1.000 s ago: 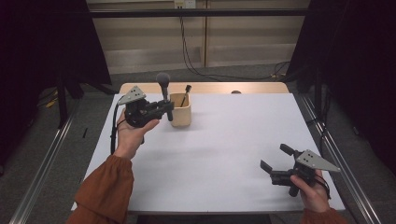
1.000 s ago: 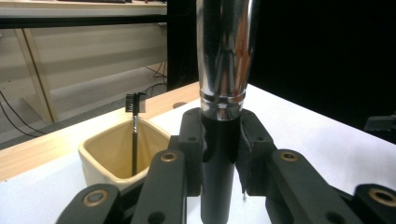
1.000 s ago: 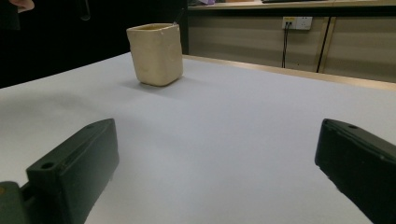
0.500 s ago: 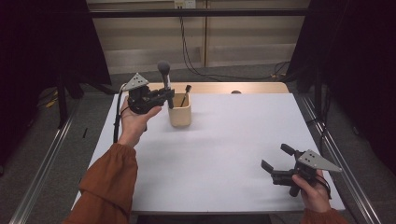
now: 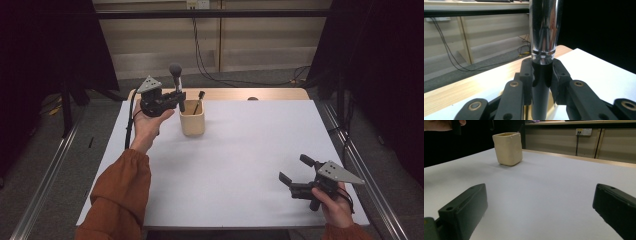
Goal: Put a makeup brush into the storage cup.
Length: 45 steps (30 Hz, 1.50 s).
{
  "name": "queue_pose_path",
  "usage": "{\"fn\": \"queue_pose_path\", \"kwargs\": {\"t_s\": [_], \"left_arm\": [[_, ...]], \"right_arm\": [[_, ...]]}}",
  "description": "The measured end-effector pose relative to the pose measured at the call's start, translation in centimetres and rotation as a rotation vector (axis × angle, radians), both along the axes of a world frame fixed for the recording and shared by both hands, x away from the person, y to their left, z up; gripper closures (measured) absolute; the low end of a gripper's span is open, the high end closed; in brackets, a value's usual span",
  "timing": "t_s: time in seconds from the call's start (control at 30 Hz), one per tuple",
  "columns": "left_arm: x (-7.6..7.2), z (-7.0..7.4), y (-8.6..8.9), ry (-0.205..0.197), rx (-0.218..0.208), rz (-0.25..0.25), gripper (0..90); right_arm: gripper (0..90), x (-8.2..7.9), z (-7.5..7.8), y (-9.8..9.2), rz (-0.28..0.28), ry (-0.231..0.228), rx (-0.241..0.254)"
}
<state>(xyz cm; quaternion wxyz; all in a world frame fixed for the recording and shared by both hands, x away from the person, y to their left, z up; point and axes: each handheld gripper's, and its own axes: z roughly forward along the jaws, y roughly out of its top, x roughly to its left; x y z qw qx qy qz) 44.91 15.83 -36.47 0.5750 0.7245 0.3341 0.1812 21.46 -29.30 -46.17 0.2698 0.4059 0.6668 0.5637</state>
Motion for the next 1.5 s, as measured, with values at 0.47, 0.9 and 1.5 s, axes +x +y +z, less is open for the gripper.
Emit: {"fn": "queue_pose_path", "kwargs": {"t_s": [0.47, 0.9, 1.5], "left_arm": [[0.6, -1.0, -0.9, 0.006, 0.023, 0.002, 74.5], [0.9, -3.4, -1.3, 0.035, 0.06, 0.005, 74.5], [0.9, -5.2, -1.5, 0.049, 0.096, -0.016, 74.5]], "right_arm": [[0.0, 0.0, -0.1, 0.1, 0.006, 0.005, -0.001], [0.0, 0.0, -0.2, 0.0, 0.007, 0.013, -0.01], [0.0, 0.1, -0.3, 0.2, 0.015, 0.015, -0.017]]}}
